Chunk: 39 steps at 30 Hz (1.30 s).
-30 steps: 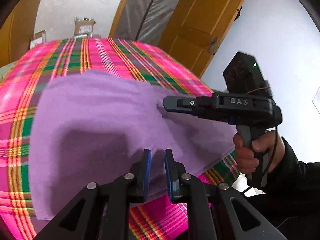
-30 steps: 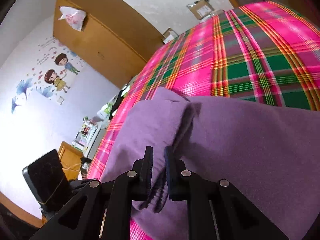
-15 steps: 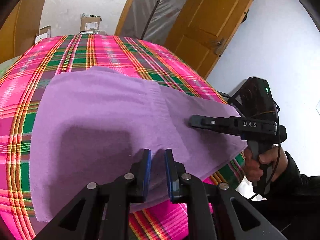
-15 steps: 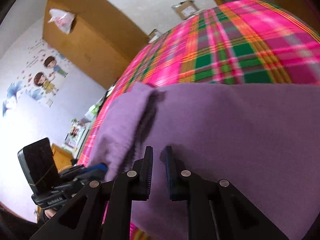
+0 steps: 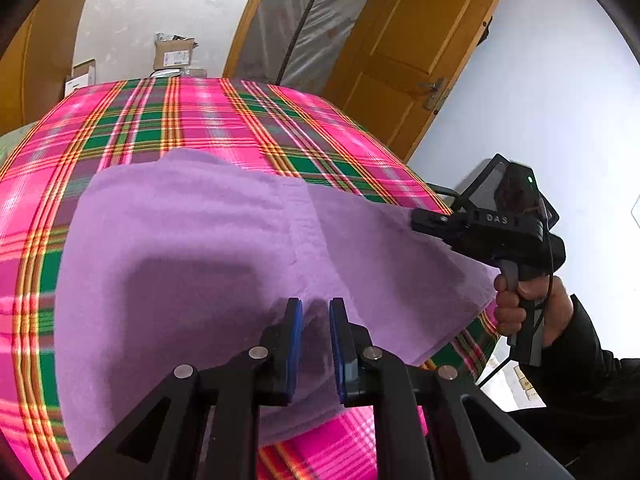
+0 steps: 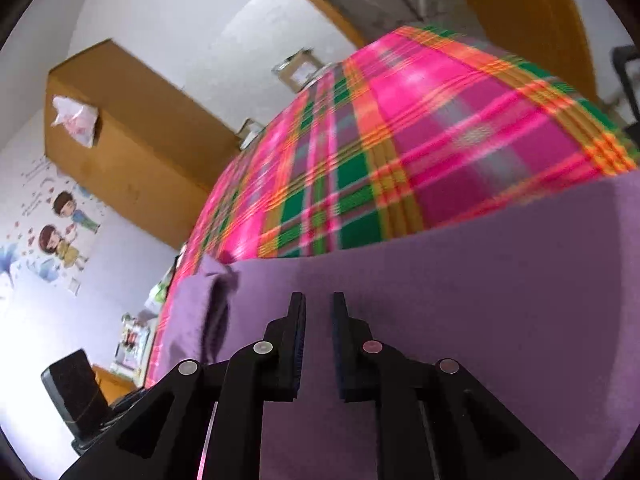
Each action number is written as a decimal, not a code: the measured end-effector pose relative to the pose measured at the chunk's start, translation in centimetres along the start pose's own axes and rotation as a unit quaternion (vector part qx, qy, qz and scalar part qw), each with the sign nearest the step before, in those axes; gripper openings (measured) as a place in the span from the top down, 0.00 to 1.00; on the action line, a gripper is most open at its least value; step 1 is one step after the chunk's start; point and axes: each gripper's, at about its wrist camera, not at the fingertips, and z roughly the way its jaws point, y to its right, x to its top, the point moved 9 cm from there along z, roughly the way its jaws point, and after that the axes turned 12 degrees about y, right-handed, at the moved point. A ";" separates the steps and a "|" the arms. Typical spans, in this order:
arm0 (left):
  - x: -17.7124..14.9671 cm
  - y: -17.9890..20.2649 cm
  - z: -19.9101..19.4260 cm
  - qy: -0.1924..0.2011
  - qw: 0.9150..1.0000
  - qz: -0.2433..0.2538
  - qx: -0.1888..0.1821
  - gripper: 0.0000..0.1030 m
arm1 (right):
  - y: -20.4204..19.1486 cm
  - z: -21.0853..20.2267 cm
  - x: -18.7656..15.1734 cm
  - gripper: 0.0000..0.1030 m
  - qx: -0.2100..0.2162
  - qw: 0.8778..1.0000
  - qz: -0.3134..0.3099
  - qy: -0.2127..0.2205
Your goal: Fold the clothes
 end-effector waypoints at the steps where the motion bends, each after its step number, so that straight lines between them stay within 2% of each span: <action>1: 0.0 0.3 0.4 -0.004 1.000 0.003 -0.001 0.87 | 0.2 0.6 0.0 0.86 0.001 1.000 0.000 -0.010; 4: -0.1 0.7 0.9 -0.008 1.000 0.011 0.001 0.87 | 1.3 1.1 0.6 0.91 -0.005 1.000 0.015 -0.015; 7: -0.2 0.6 1.2 -0.010 1.000 0.004 0.000 0.87 | 2.8 1.1 1.4 0.91 -0.015 0.999 0.033 -0.010; 13: -0.2 0.6 1.3 -0.011 1.000 0.004 0.003 0.87 | 7.8 -4.2 3.5 0.89 -0.059 0.995 0.066 0.055; 16: -0.3 0.7 1.3 -0.010 1.000 0.005 0.004 0.87 | 9.0 -6.6 3.5 0.86 -0.072 0.992 0.069 0.074; 23: -0.6 0.6 1.4 -0.010 1.000 -0.003 0.003 0.86 | 12.7 -12.1 3.4 0.87 -0.107 0.984 0.088 0.112; 26: -0.6 0.6 1.5 -0.010 1.000 -0.004 0.005 0.86 | 11.7 -13.8 2.4 0.85 -0.086 0.986 0.080 0.122; 28: -0.5 0.7 1.5 -0.011 1.000 -0.002 0.009 0.86 | 9.6 -13.5 0.5 0.85 -0.044 0.992 0.069 0.101; 30: -0.4 1.0 1.5 -0.011 1.000 0.004 0.013 0.85 | 7.5 -12.3 -1.0 0.84 -0.020 0.996 0.049 0.074; 35: -0.3 1.6 1.3 -0.009 1.000 0.011 0.013 0.83 | 4.4 -11.3 -4.7 0.85 0.020 0.999 -0.010 0.034; 39: -0.2 2.2 1.1 -0.006 1.000 0.012 0.010 0.83 | 2.5 -11.0 -5.6 0.84 0.035 0.998 -0.039 0.020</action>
